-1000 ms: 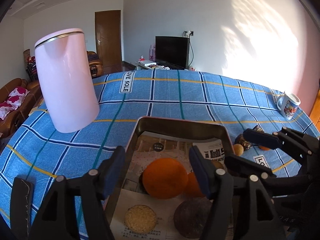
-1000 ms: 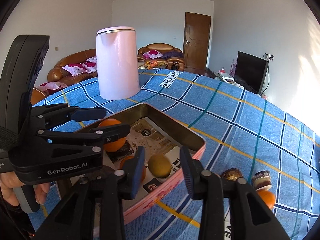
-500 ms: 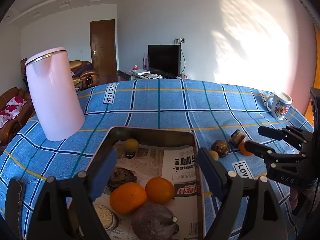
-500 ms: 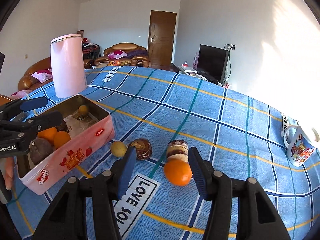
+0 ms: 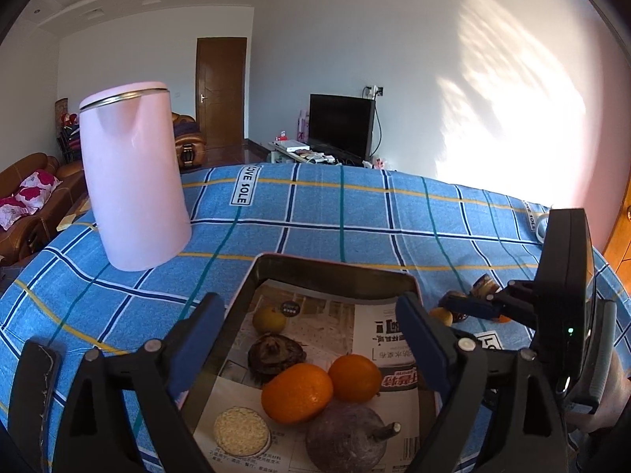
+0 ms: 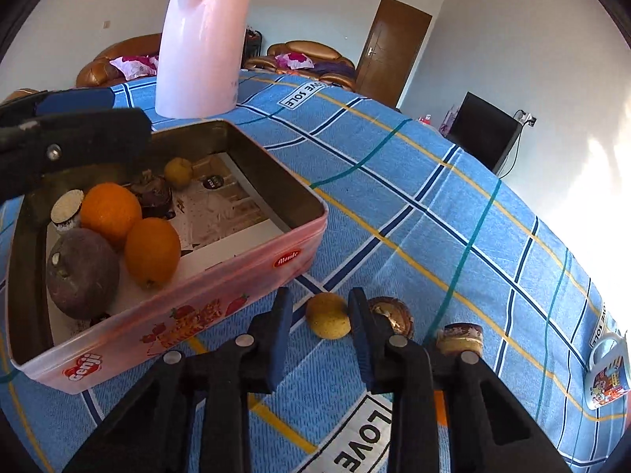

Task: Organize fruits
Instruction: 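Grasp the small yellow round fruit with right tool while left tool moves to brown fruit, then close the left tool on the dark brown round fruit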

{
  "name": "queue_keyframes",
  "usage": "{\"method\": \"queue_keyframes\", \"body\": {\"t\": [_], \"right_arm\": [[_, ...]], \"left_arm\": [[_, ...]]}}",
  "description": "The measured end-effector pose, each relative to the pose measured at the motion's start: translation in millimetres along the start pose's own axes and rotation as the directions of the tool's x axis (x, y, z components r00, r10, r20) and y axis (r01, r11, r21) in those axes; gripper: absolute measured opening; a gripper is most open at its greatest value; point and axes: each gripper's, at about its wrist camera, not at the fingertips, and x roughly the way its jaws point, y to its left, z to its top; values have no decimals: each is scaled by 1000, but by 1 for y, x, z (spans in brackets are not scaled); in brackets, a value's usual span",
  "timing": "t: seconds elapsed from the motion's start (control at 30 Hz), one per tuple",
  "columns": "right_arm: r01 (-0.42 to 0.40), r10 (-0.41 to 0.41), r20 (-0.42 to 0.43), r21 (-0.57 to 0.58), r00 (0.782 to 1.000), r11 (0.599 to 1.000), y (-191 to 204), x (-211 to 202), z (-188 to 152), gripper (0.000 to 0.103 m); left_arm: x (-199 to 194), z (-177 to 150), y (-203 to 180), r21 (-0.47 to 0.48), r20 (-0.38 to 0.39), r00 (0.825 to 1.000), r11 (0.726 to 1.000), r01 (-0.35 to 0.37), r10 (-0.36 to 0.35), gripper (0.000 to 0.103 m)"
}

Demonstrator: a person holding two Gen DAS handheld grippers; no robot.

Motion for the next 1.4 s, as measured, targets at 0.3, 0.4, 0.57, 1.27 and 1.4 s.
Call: {"method": "queue_keyframes", "body": {"t": [0.3,0.4,0.57,1.27,1.4], "right_arm": [[6,-6,0,56,1000,998,-11,-2,0,27],[-37,22,82,190,996,981,-38,-26,-8,27],[22,-67,105,380,992,925,-99,-49,-38,27],[46,-151,153,539,977,841,-143,-70,-88,28],[63,-162,147,519,976,852,-138,-71,-86,28]], "left_arm": [[-3,5,-22,28,-8,998,998,55,-54,92],[0,9,-46,75,-23,996,993,86,-85,92],[17,11,-99,169,-71,989,975,141,-130,92],[102,-5,-159,259,-274,961,959,114,-40,81],[103,-4,-157,251,-281,956,956,152,-78,80]]}}
